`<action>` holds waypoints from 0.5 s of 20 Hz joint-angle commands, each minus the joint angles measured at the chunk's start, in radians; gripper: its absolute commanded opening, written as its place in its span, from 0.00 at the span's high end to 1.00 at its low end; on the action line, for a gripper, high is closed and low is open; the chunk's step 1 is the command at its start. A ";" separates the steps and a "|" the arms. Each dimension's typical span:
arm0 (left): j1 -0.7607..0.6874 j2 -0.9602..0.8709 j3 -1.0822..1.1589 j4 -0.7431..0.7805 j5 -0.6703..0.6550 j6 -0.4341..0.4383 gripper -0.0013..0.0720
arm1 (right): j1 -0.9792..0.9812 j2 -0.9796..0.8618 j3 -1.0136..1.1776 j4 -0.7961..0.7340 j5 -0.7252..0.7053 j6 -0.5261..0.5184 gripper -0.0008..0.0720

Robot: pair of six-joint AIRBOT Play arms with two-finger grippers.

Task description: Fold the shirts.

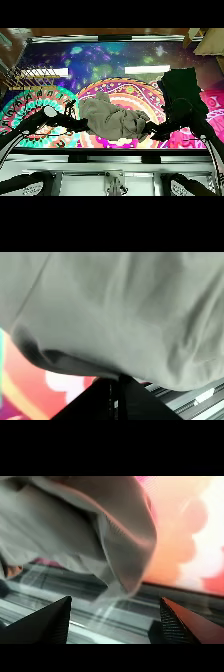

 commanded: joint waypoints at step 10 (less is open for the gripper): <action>0.150 0.393 0.344 0.006 -0.005 0.117 0.94 | 0.122 0.199 0.285 0.013 -0.004 -0.082 0.89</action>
